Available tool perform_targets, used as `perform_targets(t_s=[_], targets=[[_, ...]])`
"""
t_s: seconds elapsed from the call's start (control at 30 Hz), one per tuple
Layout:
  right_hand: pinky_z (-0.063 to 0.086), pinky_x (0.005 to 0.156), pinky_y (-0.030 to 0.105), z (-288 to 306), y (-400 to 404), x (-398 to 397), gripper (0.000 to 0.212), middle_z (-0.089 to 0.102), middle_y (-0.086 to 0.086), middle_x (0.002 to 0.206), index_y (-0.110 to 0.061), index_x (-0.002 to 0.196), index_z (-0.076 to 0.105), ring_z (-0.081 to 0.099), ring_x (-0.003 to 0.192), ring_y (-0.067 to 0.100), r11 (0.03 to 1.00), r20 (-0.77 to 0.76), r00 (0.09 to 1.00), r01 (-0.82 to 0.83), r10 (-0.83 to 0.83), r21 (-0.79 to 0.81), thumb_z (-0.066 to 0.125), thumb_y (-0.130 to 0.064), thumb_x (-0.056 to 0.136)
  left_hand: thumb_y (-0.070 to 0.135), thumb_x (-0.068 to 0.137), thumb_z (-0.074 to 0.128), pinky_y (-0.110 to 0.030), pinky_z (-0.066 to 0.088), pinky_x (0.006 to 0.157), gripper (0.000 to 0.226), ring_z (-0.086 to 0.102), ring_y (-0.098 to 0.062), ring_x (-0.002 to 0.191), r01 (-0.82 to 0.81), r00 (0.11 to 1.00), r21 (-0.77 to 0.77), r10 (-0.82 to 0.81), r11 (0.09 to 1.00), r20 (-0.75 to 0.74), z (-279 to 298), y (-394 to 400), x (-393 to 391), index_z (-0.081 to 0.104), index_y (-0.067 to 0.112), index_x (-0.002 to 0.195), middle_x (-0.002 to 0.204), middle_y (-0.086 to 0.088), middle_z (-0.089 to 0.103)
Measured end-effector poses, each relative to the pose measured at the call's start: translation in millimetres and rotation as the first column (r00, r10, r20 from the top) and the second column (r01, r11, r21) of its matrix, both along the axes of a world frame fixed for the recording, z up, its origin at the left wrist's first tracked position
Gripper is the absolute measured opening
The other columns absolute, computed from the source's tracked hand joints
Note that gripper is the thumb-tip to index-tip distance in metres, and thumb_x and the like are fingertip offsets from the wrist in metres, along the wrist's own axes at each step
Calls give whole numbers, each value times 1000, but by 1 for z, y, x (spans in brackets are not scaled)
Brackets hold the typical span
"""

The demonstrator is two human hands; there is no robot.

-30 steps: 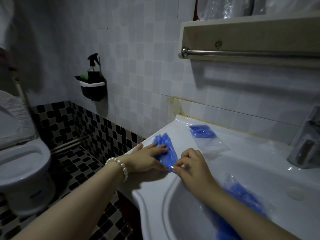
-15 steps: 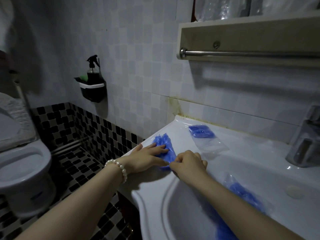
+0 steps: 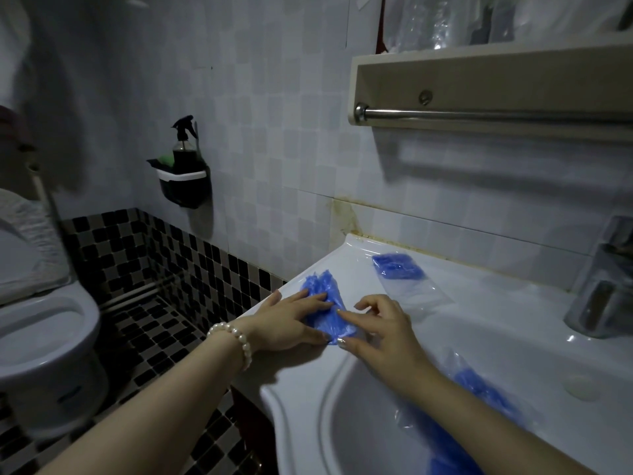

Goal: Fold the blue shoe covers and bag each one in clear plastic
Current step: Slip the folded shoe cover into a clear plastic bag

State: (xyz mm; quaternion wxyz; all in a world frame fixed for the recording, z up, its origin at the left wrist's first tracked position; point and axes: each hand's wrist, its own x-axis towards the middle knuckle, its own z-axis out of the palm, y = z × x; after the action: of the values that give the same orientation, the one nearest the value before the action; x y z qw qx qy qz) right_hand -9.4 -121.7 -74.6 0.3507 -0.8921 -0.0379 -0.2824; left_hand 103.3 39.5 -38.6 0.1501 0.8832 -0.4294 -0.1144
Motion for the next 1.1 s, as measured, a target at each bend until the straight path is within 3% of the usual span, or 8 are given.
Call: perform_targets(t_s=[0.1,0.33,0.43,0.57,0.7,0.83,0.97,1.1], targets=[[27,99,27,1,-2,3,32,35,-29,113,-42,109,65,32,107,-6,989,-54,997,38,-47,-143,60,-49,78,44,92,52,-44,-8,117,60,-2,-3,144,3,1000,4,-3,1000,0,0,1,0,26,38,145,156,20,11],[30,105,32,0,-4,7,25,41,-33,114,-39,93,75,24,115,-14,992,-64,998,-29,22,-121,61,-51,76,46,91,52,-43,-5,116,60,1,-3,144,-17,1000,-19,18,1000,14,-2,-1,-1,25,41,144,155,22,13],[41,97,26,-2,2,8,6,48,-28,109,-35,76,75,33,116,-6,997,-48,997,58,-56,56,78,-29,74,45,92,51,-44,-5,116,58,1,-3,144,-23,1000,-19,23,1000,5,-2,-2,-1,26,41,144,155,22,13],[44,95,31,5,18,9,27,47,-23,94,-33,53,63,44,110,11,932,-139,957,281,-254,230,81,-22,70,43,93,49,-44,-5,116,55,1,-2,144,-27,1000,-26,27,999,-5,-3,-2,-1,28,41,143,154,23,14],[25,98,27,20,21,12,22,42,-18,95,-28,61,58,37,116,14,922,-364,876,374,-316,98,68,-26,81,52,93,45,-44,-6,116,53,2,-1,144,-24,998,-48,21,999,-62,-1,-1,0,31,39,143,154,23,15],[22,88,29,27,22,20,17,45,-9,115,-26,69,58,32,118,18,924,-460,812,380,-358,-49,62,-32,84,54,91,48,-43,-4,116,55,4,-2,144,-24,999,-42,25,999,28,-4,0,0,32,40,142,154,23,17],[25,84,29,29,22,22,23,48,-6,112,-29,61,51,36,115,19,916,-414,819,381,-398,-126,63,-34,80,45,94,48,-43,-5,116,50,4,-1,144,-34,999,-58,34,998,11,-5,-2,1,33,41,141,153,24,17],[33,90,24,14,14,13,22,47,-19,95,-39,76,62,44,105,12,971,-122,966,236,-230,37,81,-28,69,38,94,49,-43,-6,116,50,2,-2,144,-35,999,-49,35,998,-12,-3,-4,2,32,39,142,154,23,16]])
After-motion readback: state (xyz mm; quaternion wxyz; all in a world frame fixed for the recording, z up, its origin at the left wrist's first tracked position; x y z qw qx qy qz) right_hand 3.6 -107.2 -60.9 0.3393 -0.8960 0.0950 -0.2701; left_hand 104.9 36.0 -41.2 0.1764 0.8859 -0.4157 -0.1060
